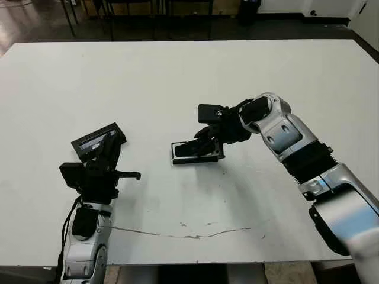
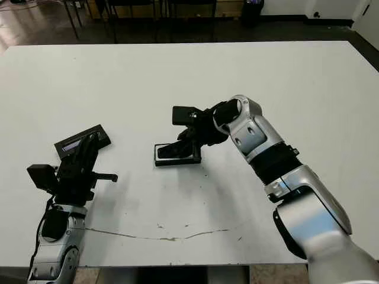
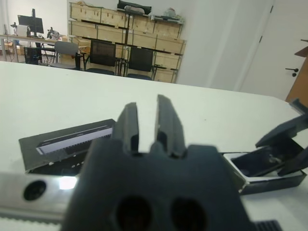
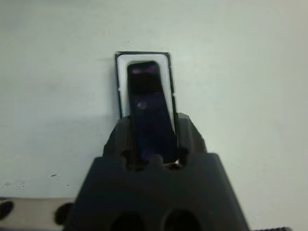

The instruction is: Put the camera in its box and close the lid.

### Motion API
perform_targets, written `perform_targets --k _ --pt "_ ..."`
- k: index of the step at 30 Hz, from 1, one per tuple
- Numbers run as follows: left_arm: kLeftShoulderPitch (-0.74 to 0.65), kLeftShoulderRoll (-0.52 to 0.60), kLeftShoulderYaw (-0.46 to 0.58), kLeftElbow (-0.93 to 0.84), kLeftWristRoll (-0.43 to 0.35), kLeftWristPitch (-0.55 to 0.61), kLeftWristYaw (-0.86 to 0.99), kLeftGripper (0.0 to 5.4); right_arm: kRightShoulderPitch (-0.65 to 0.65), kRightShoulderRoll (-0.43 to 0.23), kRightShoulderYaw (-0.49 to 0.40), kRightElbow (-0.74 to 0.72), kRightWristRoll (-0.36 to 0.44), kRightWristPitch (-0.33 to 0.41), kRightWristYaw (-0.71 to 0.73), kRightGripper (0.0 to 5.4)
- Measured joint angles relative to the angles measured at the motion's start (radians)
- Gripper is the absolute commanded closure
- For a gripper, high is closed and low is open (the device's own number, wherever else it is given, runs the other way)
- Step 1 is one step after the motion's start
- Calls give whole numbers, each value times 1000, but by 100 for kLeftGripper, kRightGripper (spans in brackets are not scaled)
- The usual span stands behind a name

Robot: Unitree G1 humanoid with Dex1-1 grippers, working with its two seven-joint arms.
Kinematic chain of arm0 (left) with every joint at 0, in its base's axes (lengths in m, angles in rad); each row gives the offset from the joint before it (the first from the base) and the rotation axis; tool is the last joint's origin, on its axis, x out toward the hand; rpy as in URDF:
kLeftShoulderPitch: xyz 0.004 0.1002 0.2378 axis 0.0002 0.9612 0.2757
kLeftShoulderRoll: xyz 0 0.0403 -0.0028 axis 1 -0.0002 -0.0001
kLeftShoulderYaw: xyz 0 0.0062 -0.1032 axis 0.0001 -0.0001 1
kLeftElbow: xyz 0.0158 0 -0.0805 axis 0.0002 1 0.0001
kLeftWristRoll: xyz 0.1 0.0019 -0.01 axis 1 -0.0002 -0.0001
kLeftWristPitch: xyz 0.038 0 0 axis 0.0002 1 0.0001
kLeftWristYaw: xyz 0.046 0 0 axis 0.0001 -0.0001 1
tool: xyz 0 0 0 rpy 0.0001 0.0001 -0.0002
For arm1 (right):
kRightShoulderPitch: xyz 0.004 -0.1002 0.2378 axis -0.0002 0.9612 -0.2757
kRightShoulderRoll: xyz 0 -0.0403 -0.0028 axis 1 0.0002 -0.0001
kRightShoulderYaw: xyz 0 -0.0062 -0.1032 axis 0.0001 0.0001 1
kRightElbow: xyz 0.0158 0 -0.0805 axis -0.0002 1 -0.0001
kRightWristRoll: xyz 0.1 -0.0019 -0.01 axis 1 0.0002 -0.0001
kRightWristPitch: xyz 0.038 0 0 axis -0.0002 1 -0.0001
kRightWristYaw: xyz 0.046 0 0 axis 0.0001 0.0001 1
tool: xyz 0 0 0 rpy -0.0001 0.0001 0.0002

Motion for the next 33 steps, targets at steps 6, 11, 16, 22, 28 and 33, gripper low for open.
perform_targets --k 6,11,16,22,28,33 --pt "1 -2 1 7 4 -17 0 540 0 8 -22 57 71 -178 59 286" --pt "0 -7 -1 8 5 -17 0 540 -12 -20 -92 69 90 -200 31 177" --pt "0 -8 -2 10 10 -22 0 540 -28 -47 -165 52 138 -170 27 67" --pt "-1 -9 -2 9 18 -21 10 540 -32 -80 -347 -62 273 -54 -50 1" --pt "-7 2 12 -1 -3 -16 -2 540 130 -35 -587 -333 404 37 -398 63" --pt "-30 144 92 -73 -6 -29 -66 530 299 -46 -613 -360 365 -78 -525 174"
